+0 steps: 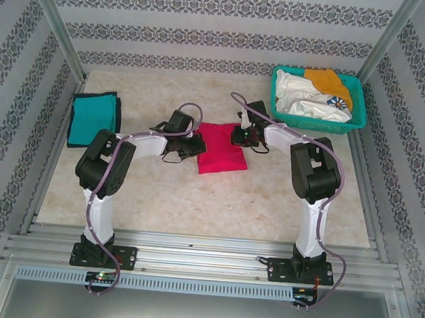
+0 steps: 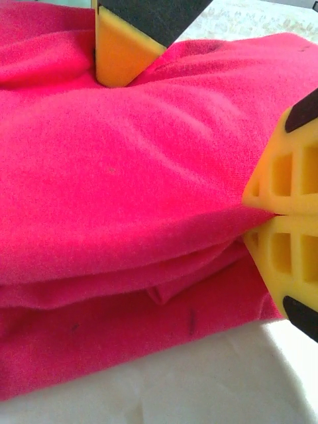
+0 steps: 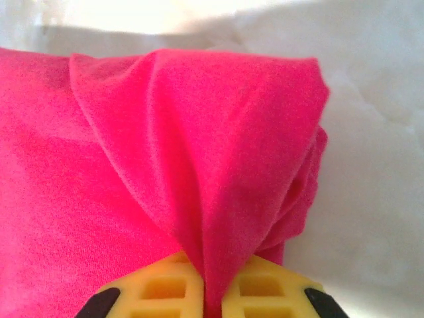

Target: Fold and stack the t-shirts

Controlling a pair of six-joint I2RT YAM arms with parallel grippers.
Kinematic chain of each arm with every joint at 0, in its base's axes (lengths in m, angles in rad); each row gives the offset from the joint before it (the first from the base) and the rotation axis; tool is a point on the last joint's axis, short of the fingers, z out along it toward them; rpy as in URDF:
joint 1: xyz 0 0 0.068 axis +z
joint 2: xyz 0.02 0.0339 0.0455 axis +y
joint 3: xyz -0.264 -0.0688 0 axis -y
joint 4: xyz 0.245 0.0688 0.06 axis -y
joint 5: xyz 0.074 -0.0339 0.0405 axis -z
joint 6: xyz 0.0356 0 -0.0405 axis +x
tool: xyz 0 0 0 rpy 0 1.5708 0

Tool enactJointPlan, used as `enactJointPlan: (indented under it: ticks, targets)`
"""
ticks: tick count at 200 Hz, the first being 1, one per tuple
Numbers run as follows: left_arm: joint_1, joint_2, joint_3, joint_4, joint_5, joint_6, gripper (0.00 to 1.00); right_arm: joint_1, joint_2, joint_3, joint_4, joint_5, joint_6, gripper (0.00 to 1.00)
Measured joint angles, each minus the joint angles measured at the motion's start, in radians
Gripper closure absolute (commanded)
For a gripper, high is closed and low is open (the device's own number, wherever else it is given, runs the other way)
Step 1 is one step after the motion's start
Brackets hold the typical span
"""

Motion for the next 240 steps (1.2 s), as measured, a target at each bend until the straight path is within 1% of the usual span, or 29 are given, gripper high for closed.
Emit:
enactJointPlan:
  ticks: [3,9,18,21,25,30,36,40,49,59,61,125,146,171,194,203,207,214,222,231,240]
  targets:
    - [0.000,-0.003,0.000,-0.004,-0.003,0.003,1.00,0.001,0.000,0.000,0.000,0.000,-0.004,0.93]
    - [0.000,-0.009,0.000,-0.012,-0.006,0.007,1.00,0.005,-0.004,0.000,0.000,0.002,-0.010,0.88]
    - [0.000,-0.019,0.000,-0.024,-0.013,0.013,1.00,0.009,-0.011,-0.003,0.000,0.008,-0.018,0.75]
    - [0.000,-0.023,0.000,-0.027,-0.015,0.013,1.00,0.011,-0.014,-0.003,0.000,0.011,-0.017,0.68]
    - [0.000,-0.030,0.000,-0.032,-0.018,0.015,1.00,0.014,-0.019,-0.005,0.000,0.018,-0.028,0.61]
    - [0.000,-0.039,0.000,-0.035,-0.019,0.017,1.00,0.019,-0.026,-0.007,0.000,0.027,-0.027,0.59]
    - [0.000,-0.051,0.000,-0.037,-0.022,0.018,1.00,0.026,-0.035,-0.009,0.000,0.036,-0.034,0.60]
    - [0.000,-0.059,-0.001,-0.037,-0.022,0.020,1.00,0.028,-0.040,-0.009,0.001,0.040,-0.040,0.63]
    - [0.000,-0.077,-0.002,-0.038,-0.024,0.021,1.00,0.033,-0.049,-0.009,0.005,0.052,-0.047,0.82]
    - [0.000,-0.092,-0.002,-0.038,-0.025,0.025,1.00,0.038,-0.054,-0.009,0.011,0.058,-0.044,0.98]
    - [0.000,-0.094,-0.002,-0.038,-0.025,0.025,1.00,0.040,-0.054,-0.009,0.013,0.058,-0.045,1.00]
    - [0.000,-0.110,-0.057,-0.038,-0.034,0.031,1.00,0.040,-0.053,-0.011,0.067,0.053,-0.057,1.00]
    - [0.000,-0.160,-0.108,-0.039,-0.048,0.032,1.00,0.046,-0.066,-0.054,0.132,0.052,-0.073,1.00]
    - [0.000,-0.233,-0.161,-0.037,-0.059,0.031,1.00,0.051,-0.073,-0.084,0.164,0.048,-0.077,1.00]
    - [0.000,-0.270,-0.213,-0.023,-0.074,0.027,1.00,0.060,-0.073,-0.100,0.200,0.042,-0.080,1.00]
    - [0.000,-0.279,-0.241,-0.014,-0.078,0.023,1.00,0.064,-0.073,-0.110,0.217,0.036,-0.081,0.93]
    - [0.000,-0.282,-0.253,-0.010,-0.081,0.019,0.98,0.065,-0.073,-0.114,0.222,0.031,-0.081,0.86]
    - [0.000,-0.285,-0.276,-0.003,-0.089,0.016,0.91,0.069,-0.073,-0.121,0.232,0.021,-0.084,0.76]
    - [0.000,-0.287,-0.303,0.005,-0.098,0.011,0.81,0.072,-0.073,-0.129,0.241,0.016,-0.091,0.66]
    - [0.000,-0.288,-0.330,0.008,-0.106,0.011,0.72,0.074,-0.073,-0.141,0.262,0.013,-0.086,0.58]
    - [0.000,-0.288,-0.357,0.010,-0.120,0.001,0.67,0.072,-0.076,-0.156,0.286,0.013,-0.094,0.51]
